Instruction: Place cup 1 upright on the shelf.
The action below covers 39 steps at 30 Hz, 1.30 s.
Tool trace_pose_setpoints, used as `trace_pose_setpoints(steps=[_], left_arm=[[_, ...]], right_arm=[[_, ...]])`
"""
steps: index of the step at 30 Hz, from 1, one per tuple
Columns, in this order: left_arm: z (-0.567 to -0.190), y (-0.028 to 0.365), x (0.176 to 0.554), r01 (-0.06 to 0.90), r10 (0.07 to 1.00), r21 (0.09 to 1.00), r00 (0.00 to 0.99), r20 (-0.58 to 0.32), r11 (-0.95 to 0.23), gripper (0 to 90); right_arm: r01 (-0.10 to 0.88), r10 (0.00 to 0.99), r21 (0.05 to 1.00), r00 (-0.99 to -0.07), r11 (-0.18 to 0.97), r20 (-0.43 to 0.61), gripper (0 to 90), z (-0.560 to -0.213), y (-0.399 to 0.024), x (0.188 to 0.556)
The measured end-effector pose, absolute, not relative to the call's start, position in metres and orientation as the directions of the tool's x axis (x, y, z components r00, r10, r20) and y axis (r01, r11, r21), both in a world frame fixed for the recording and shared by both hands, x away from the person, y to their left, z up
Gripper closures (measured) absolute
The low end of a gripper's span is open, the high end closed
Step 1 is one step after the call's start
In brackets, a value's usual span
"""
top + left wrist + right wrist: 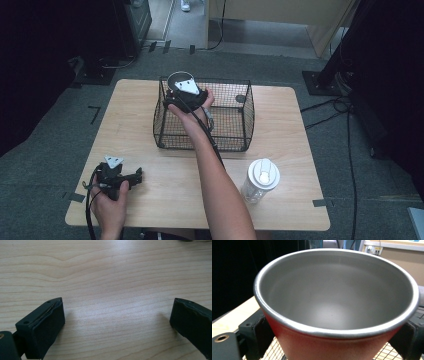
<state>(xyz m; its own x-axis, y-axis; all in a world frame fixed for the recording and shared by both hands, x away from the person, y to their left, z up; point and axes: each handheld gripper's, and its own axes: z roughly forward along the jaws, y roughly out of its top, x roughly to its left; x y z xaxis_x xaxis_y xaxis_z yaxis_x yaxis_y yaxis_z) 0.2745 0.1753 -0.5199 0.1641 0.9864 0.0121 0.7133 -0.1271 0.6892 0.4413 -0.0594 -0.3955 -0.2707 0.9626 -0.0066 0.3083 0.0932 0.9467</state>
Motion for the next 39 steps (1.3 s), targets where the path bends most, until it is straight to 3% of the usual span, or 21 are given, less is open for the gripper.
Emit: trace_pose_setpoints(steps=[13,20,39], left_arm=[[-0.52,0.175,0.274,0.713,0.986,0.69,0.164,0.013,-0.128,0.4],[-0.52,0.175,0.274,0.713,0.986,0.689,0.164,0.012,-0.128,0.4],[-0.52,0.175,0.274,0.713,0.986,0.69,0.164,0.011,-0.126,0.4]], right_arm=[[0.317,0.963,0.948,-0.267,0.043,0.046,7.7,-0.417,-0.055,0.462],[0.303,0.956,0.949,-0.294,0.089,0.004,7.7,-0.43,-0.05,0.468],[0.431,0.931,0.889,-0.366,0.157,0.013,7.6,-0.454,-0.045,0.476]])
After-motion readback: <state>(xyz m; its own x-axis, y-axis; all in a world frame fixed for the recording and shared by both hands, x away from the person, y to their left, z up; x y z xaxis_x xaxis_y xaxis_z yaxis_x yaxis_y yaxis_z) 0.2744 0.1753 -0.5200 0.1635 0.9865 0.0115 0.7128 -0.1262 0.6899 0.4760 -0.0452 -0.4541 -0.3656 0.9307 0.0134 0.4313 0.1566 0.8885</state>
